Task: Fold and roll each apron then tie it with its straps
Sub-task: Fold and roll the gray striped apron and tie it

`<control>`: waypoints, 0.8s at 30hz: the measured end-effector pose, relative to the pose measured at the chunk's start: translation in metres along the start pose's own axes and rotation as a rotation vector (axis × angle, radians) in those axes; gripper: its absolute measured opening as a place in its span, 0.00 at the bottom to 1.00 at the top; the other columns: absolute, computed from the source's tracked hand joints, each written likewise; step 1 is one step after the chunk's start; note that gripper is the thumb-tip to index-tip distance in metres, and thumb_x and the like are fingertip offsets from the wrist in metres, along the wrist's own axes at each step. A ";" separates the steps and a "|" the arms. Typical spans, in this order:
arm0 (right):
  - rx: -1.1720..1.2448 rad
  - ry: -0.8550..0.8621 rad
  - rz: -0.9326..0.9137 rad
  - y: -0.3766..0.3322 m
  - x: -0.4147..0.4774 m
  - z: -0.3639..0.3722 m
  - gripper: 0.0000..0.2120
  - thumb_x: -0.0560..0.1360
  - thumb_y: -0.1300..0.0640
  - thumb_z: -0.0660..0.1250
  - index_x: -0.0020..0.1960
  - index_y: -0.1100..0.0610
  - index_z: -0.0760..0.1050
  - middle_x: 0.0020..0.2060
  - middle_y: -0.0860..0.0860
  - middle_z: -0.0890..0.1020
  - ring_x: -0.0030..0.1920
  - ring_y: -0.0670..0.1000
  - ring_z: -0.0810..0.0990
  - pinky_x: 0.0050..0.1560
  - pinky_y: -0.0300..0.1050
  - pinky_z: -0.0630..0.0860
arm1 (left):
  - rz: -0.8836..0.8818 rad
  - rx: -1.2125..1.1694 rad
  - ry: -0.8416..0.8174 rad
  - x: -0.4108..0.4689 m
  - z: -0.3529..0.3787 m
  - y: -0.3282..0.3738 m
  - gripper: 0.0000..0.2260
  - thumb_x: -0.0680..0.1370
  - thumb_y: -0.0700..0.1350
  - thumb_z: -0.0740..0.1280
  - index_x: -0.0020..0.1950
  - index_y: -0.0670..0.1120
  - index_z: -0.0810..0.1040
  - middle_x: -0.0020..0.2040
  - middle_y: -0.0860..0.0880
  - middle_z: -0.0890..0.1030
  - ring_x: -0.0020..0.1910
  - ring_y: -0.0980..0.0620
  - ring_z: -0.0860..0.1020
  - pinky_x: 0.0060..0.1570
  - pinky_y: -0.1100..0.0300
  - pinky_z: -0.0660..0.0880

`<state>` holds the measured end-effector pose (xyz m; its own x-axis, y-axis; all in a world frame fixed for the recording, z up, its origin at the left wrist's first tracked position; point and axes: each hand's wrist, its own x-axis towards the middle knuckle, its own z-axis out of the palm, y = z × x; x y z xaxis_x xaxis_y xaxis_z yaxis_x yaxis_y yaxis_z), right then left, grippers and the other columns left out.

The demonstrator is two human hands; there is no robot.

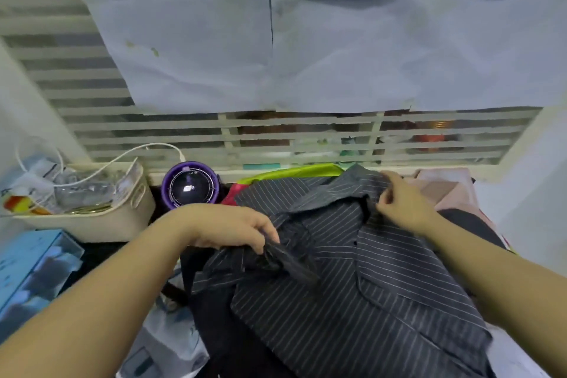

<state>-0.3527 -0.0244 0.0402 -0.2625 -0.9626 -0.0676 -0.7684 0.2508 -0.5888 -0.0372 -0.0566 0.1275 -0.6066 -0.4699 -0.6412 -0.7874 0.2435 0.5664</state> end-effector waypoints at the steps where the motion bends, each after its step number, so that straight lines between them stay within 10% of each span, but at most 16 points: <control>1: -0.073 -0.051 -0.020 0.001 0.000 0.003 0.28 0.74 0.62 0.67 0.72 0.56 0.62 0.47 0.57 0.78 0.48 0.55 0.77 0.45 0.45 0.71 | -0.040 0.081 -0.042 0.005 0.007 0.001 0.13 0.77 0.42 0.64 0.60 0.54 0.77 0.52 0.56 0.76 0.48 0.60 0.75 0.48 0.65 0.71; 5: -0.347 -0.287 -0.010 0.003 0.005 0.026 0.12 0.74 0.52 0.69 0.57 0.47 0.76 0.75 0.59 0.55 0.75 0.59 0.53 0.70 0.53 0.61 | -0.111 0.154 -0.139 0.016 0.015 0.010 0.14 0.79 0.43 0.62 0.64 0.53 0.74 0.44 0.59 0.73 0.36 0.64 0.73 0.33 0.73 0.68; 9: -0.528 -0.265 -0.025 0.001 0.006 0.035 0.19 0.77 0.48 0.65 0.68 0.47 0.70 0.78 0.54 0.42 0.76 0.59 0.45 0.72 0.61 0.57 | -0.155 0.174 -0.119 0.015 0.008 0.004 0.13 0.78 0.45 0.63 0.62 0.55 0.76 0.58 0.53 0.77 0.53 0.56 0.76 0.46 0.66 0.70; 17: -0.246 -0.140 -0.339 -0.059 -0.023 0.022 0.10 0.77 0.55 0.64 0.47 0.57 0.84 0.45 0.48 0.85 0.42 0.44 0.80 0.45 0.38 0.72 | -0.200 0.419 0.176 0.026 0.015 -0.014 0.25 0.76 0.69 0.53 0.62 0.57 0.77 0.69 0.49 0.69 0.71 0.46 0.65 0.71 0.49 0.61; 21: 0.014 -0.531 -0.423 -0.099 -0.066 0.026 0.07 0.75 0.58 0.67 0.49 0.56 0.83 0.37 0.46 0.83 0.36 0.39 0.78 0.39 0.32 0.73 | -0.046 -0.255 -0.105 0.044 0.046 0.007 0.40 0.68 0.75 0.46 0.67 0.51 0.74 0.65 0.52 0.76 0.65 0.54 0.73 0.70 0.52 0.65; 24: 0.153 -0.798 -0.322 -0.102 -0.081 0.030 0.11 0.76 0.61 0.66 0.57 0.53 0.81 0.47 0.47 0.84 0.48 0.43 0.81 0.53 0.34 0.75 | 0.010 -0.633 0.010 0.053 0.066 -0.005 0.31 0.70 0.68 0.59 0.60 0.47 0.78 0.59 0.47 0.80 0.59 0.50 0.78 0.63 0.53 0.72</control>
<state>-0.2348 0.0252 0.0816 0.4850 -0.7829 -0.3897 -0.6332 -0.0071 -0.7740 -0.0731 -0.0266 0.0561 -0.6099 -0.4792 -0.6311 -0.5622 -0.2996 0.7708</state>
